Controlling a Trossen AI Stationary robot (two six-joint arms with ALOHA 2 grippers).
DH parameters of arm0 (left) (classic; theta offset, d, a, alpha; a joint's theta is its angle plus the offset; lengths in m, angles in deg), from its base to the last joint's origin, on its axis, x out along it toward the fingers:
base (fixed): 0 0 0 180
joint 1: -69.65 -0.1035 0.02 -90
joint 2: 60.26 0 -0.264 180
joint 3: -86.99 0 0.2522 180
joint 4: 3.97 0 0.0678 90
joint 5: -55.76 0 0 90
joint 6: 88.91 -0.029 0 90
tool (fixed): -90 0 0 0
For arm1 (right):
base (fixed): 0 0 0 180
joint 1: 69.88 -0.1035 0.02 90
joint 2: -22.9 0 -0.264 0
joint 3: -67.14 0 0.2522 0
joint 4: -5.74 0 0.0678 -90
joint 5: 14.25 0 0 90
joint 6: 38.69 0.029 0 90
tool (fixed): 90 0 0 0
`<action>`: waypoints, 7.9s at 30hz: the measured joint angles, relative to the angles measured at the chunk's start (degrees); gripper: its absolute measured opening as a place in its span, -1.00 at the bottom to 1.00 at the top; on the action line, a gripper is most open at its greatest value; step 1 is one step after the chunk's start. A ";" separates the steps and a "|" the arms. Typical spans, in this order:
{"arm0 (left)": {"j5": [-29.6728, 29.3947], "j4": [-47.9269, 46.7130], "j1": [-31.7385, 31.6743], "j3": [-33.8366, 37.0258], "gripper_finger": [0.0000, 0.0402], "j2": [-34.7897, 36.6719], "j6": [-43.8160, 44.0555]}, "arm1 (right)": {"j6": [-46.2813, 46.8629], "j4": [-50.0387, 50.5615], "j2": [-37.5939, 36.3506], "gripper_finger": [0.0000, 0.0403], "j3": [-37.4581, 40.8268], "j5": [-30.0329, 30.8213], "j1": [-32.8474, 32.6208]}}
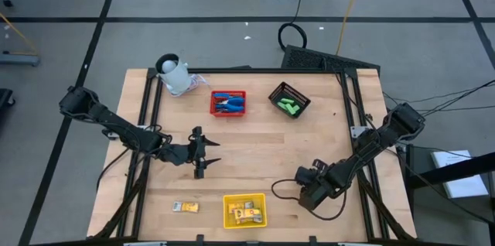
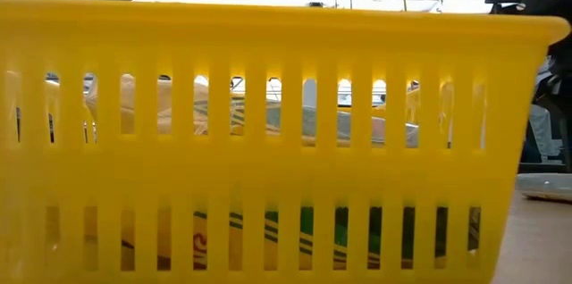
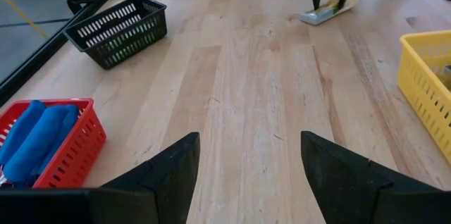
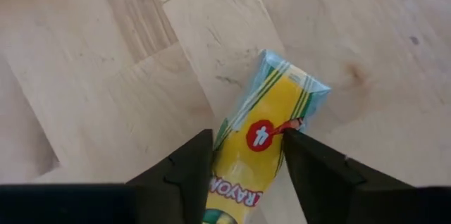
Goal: Pick & Place School Supplies
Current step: Put the yellow crayon box into the yellow bin
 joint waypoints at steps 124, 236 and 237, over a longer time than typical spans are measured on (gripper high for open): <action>-0.15 -0.24 -0.04 0.02 0.25 0.00 -1.52 | -65.41 -63.14 14.42 -0.03 -10.12 -3.13 9.87; 14.68 -28.51 30.40 -16.46 -0.11 -24.73 58.17 | -69.04 -48.43 -82.29 -0.09 52.57 -8.58 51.25; 14.66 -28.66 30.39 -16.44 -0.21 -24.74 58.17 | -69.06 -48.43 -82.29 -0.09 52.57 -8.57 51.25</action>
